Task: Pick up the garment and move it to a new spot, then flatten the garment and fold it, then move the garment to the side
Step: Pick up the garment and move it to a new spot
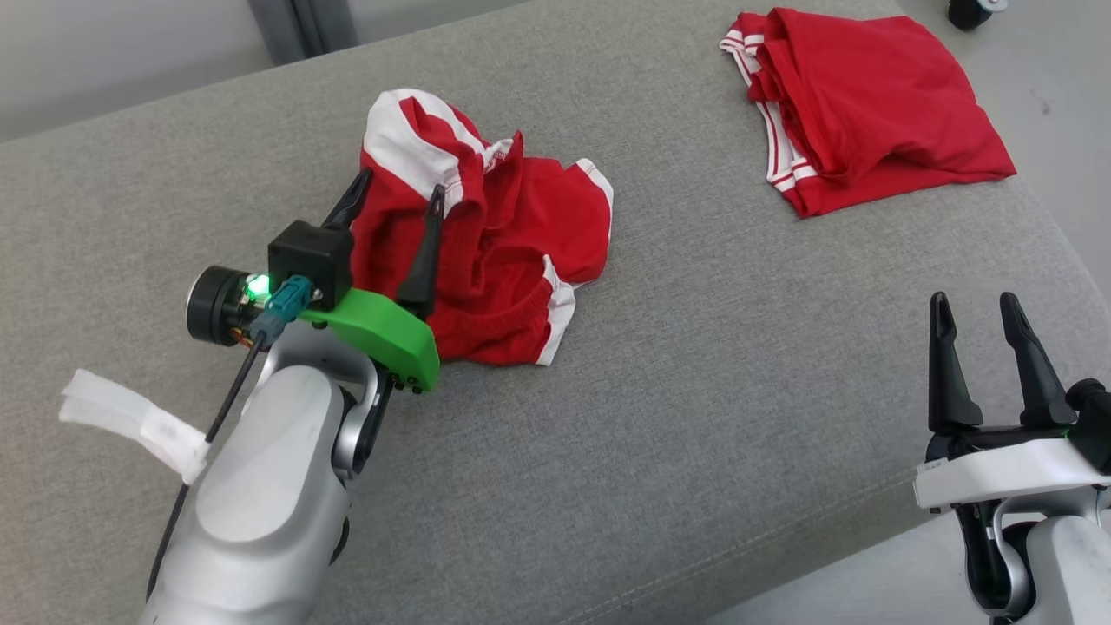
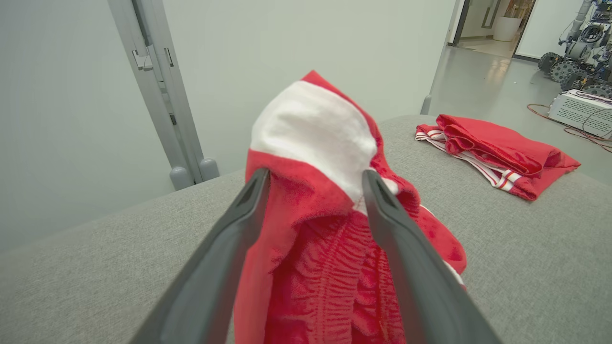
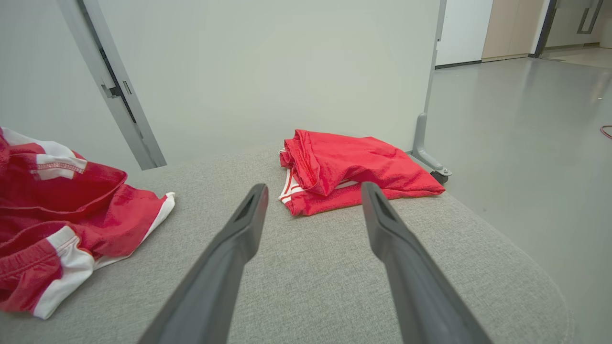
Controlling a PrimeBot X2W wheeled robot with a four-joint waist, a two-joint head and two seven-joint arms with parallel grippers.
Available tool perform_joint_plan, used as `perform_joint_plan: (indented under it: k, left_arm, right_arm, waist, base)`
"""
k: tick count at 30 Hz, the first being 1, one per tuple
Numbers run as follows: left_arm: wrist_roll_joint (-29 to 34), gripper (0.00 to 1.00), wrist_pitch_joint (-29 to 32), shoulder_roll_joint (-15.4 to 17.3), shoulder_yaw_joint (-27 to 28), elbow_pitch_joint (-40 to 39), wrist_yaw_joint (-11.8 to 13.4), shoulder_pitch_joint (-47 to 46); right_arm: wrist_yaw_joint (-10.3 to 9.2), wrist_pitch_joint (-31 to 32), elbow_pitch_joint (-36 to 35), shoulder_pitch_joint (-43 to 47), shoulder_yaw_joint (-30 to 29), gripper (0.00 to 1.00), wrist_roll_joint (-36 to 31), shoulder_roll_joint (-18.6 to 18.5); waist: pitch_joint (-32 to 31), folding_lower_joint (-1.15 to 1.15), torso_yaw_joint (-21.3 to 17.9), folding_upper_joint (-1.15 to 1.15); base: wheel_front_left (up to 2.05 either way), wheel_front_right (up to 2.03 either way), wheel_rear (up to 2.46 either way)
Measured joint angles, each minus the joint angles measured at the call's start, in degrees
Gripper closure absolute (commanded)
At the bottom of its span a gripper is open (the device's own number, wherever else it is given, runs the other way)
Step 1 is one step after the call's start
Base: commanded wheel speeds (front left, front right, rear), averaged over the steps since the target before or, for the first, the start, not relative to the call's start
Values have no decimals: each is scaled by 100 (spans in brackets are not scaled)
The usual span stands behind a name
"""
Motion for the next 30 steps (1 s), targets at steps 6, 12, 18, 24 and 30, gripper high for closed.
perform_joint_plan:
  k: [6,12,18,24,30]
  left_arm:
    - [-52,0,-416,67,154,-204,165,292]
    - [-41,0,-568,230,426,-735,397,697]
    - [69,0,-598,394,801,-1525,626,1354]
    - [207,0,-599,455,1237,-2220,748,2147]
    - [353,0,-601,448,1583,-2658,772,2833]
  right_arm:
    - [0,0,11,105,21,0,-48,-12]
    - [0,0,-26,223,40,0,-98,-26]
    - [0,-1,-120,342,90,0,-156,-2]
    - [0,-2,-149,454,112,0,-204,0]
    - [0,-4,-169,528,134,0,-240,-15]
  waist:
    - [-217,0,147,0]
    - [-420,0,388,0]
    - [-616,0,691,0]
    - [-796,0,987,0]
    - [-961,0,1264,0]
  base:
    - [0,0,0]
    - [0,0,0]
    - [0,0,0]
    - [0,0,0]
    - [0,0,0]
